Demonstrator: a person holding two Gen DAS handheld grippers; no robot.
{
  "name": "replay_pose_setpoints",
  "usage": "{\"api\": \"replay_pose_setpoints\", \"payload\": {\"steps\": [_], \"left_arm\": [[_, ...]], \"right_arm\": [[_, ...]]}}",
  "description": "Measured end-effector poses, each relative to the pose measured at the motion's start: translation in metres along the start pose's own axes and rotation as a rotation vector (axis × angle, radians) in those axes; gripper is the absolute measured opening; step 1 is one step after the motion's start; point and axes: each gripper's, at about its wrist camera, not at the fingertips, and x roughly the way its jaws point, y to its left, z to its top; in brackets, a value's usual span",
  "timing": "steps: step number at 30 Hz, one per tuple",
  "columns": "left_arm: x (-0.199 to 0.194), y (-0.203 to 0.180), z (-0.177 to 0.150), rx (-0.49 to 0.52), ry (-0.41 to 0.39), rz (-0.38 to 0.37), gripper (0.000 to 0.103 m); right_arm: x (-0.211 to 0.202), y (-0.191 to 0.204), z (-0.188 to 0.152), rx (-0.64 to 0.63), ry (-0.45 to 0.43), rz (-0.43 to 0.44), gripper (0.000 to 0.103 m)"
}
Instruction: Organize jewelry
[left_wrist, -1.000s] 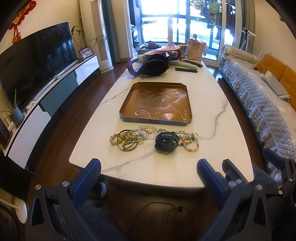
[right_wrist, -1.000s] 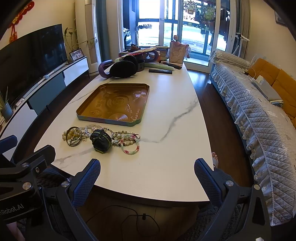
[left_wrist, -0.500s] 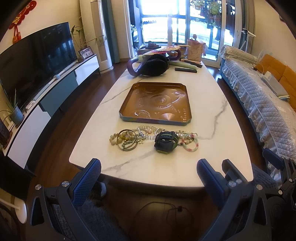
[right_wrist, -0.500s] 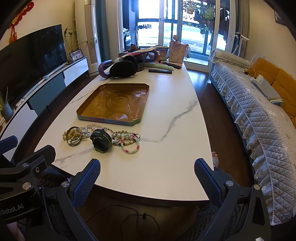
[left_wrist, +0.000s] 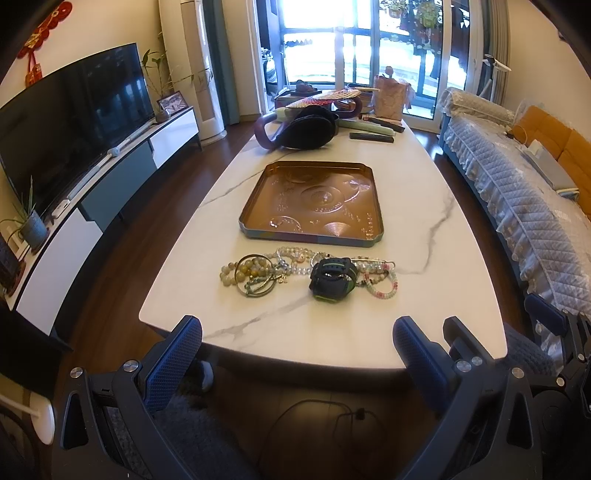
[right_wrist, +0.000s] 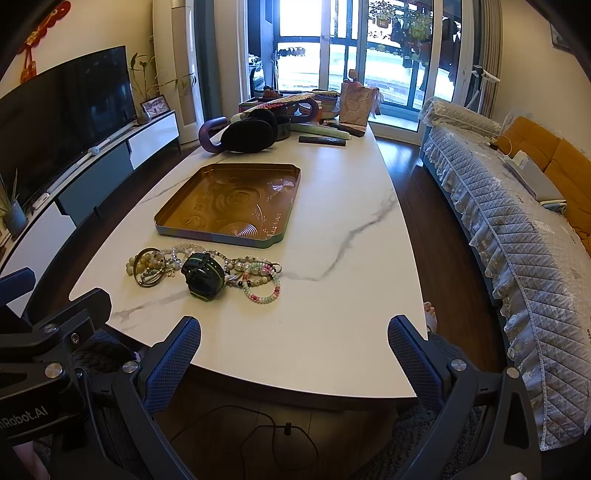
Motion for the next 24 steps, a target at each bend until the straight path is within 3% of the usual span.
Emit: {"api": "replay_pose_setpoints", "payload": {"steps": [24], "left_arm": [[0.0031,0.0024,-0.0071,0.0,0.012,-0.001,0.103]], "right_arm": [[0.0005,-0.0012,-0.007,-0.004,0.004,-0.002,0.101]]}}
